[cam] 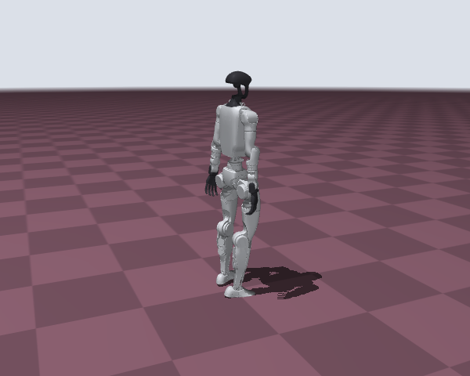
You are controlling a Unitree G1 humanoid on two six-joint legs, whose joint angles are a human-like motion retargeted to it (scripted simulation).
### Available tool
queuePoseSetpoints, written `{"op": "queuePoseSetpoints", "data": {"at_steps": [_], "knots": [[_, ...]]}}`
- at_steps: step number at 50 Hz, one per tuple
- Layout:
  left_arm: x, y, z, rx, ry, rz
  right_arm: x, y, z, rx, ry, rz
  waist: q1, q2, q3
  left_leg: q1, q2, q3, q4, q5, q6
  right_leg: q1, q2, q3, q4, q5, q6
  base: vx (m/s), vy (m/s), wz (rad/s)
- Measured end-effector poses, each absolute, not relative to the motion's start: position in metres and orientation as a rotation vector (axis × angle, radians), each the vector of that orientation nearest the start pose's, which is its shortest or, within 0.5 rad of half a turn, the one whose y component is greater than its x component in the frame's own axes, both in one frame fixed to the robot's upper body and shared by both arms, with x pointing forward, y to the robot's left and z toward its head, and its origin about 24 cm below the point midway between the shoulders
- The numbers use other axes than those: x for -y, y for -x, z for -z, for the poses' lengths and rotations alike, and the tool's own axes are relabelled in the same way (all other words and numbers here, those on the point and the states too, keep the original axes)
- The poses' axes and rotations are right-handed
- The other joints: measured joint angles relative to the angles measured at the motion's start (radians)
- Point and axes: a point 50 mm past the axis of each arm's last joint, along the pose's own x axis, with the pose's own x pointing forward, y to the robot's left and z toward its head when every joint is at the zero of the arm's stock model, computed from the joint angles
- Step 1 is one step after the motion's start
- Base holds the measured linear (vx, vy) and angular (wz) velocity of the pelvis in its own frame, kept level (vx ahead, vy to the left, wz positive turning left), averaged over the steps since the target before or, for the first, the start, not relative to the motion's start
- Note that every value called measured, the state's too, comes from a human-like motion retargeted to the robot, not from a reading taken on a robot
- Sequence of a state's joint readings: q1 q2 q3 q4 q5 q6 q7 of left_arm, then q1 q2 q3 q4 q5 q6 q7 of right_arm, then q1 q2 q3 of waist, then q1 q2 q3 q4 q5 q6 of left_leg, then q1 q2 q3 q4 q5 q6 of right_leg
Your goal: Upper body actions
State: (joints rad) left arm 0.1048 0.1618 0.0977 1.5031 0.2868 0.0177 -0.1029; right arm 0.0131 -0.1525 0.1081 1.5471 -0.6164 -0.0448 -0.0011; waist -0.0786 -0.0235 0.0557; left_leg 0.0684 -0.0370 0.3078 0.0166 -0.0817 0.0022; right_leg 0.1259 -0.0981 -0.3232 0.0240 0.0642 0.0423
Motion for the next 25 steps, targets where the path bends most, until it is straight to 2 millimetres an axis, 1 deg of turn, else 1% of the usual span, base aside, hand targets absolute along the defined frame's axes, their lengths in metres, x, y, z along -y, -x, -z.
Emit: {"op": "queuePoseSetpoints", "data": {"at_steps": [17, 22, 25], "knots": [[-0.212, 0.026, 0.176, -1.664, -0.183, 0.095, 0.206, -0.010, 0.178, -1.504, 0.672, -0.479, -0.003, 0.005, -0.025, -0.001, -0.002, 0.002, -0.001, -0.005, -0.001, -0.002, 0.000, 0.003, -0.001, -0.004, 0.001, 0.00, 0.00, 0.00], [-0.215, 0.020, 0.176, -1.647, -0.218, 0.106, 0.208, -0.011, 0.177, -1.515, 0.676, -0.480, -0.002, 0.008, -0.042, -0.003, -0.003, 0.002, -0.002, -0.007, -0.001, -0.006, 0.000, 0.002, 0.000, -0.005, 0.001, 0.00, 0.00, 0.00], [-0.218, 0.012, 0.175, -1.625, -0.227, 0.109, 0.211, -0.013, 0.176, -1.526, 0.678, -0.479, -0.003, 0.009, -0.046, 0.001, -0.005, 0.000, -0.002, -0.007, 0.000, -0.003, 0.000, 0.000, 0.000, -0.006, 0.001, 0.00, 0.00, 0.00]]}}
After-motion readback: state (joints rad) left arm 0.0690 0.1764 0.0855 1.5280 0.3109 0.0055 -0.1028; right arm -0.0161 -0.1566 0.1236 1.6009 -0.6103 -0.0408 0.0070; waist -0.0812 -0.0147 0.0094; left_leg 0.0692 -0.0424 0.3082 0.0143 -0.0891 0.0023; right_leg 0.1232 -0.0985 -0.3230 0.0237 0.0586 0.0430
